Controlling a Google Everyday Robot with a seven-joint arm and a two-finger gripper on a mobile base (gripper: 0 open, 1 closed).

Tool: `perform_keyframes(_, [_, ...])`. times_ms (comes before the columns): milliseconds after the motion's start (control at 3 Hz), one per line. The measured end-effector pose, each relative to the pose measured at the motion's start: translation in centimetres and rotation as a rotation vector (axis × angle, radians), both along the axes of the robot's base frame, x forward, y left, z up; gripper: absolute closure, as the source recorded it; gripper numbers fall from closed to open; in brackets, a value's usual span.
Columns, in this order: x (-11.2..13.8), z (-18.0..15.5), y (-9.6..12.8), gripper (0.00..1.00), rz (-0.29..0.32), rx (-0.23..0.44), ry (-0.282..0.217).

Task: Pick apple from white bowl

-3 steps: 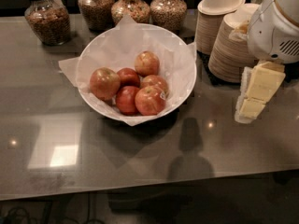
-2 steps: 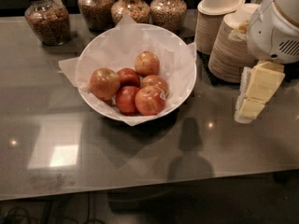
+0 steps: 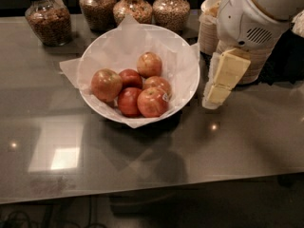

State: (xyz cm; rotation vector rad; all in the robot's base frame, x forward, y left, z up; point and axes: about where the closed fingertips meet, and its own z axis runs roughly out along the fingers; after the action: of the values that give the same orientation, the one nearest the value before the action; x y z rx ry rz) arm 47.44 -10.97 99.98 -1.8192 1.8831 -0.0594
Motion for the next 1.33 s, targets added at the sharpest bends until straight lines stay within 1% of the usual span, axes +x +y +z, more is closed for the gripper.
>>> perform_keyframes(333, [0.0, 0.0, 0.0, 0.0, 0.0, 0.0, 0.0])
perform_keyframes(667, [0.5, -0.1, 1.0, 0.0, -0.004, 0.09, -0.007])
perform_keyframes(1000, [1.4, 0.6, 4.6, 0.0, 0.085, 0.188, -0.005])
perform_keyframes(1333, [2.1, 1.3, 8.1, 0.0, 0.201, 0.25, 0.013])
